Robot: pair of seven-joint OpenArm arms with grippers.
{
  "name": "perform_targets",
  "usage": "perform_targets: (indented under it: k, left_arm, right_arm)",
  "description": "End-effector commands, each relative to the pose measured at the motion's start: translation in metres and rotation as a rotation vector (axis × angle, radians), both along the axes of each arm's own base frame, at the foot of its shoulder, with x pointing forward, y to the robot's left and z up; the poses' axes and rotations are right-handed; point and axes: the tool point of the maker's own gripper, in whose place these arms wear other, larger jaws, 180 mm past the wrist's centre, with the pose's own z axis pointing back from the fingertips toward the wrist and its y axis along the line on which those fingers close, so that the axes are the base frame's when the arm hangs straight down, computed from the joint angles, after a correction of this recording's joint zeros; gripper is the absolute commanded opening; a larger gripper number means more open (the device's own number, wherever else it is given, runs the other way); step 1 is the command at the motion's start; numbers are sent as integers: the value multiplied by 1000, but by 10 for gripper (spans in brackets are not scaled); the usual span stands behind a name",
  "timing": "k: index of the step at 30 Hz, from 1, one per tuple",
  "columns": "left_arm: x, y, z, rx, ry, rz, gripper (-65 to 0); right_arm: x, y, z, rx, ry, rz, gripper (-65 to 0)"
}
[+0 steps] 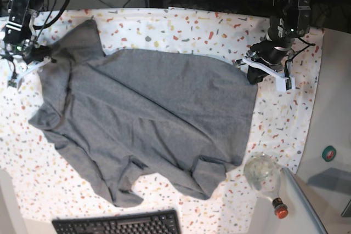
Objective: Layout the t-shirt on the table in an organized manner, then fold the t-shirt properly
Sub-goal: 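Pull both held shirt corners apart to smooth the shirt flat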
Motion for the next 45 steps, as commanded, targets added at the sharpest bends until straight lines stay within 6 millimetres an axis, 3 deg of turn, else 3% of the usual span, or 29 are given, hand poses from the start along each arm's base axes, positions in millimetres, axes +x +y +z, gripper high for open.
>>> perform_targets:
  k: [1,6,8,11,14,17,21,26,31,38,39,41,44,45]
  left_arm:
    - [8,2,11,4,-44,-2,-650]
    - [7,2,10,4,-42,-2,-650]
    - [7,2,10,4,-42,-2,-650]
    - [7,2,10,4,-42,-2,-650]
    - [7,2,10,4,-42,-2,-650]
    - [7,2,10,4,-41,-2,-650]
    - [8,2,10,2,-44,-1,-650]
    - [9,2,11,4,-45,-2,-650]
    - [8,3,8,4,-38,0,-650]
    - [2,7,-3,6,-6,11,-650]
    - [1,7,-3,6,-4,11,-650]
    - [1,7,-3,6,-4,11,-650]
    - [1,7,-3,6,-4,10,-650]
    - [1,6,-2,6,-7,9,-650]
  right_arm:
    - [12,-7,21,-40,-65,4,-342]
    - [29,3,60,-46,-194,33,-329]
    - [42,8,58,19,-223,85,-294]
    - [53,-1,44,152,-244,67,-278]
    - [41,-24,27,202,-197,4,-279]
    - [30,-29,17,217,-151,8,-276]
    - [28,-13,11,256,-130,124,-279]
    - [12,-8,-1,281,-88,134,-279]
    - [2,21,-11,319,-32,273,-282]
    - [-9,30,-17,332,-1,298,-288]
    - [-9,30,-18,333,0,298,-309]
    - [-11,30,-19,337,8,300,-414]
    - [-12,31,-19,338,13,302,-650]
    - [-12,29,-18,336,16,296,-650]
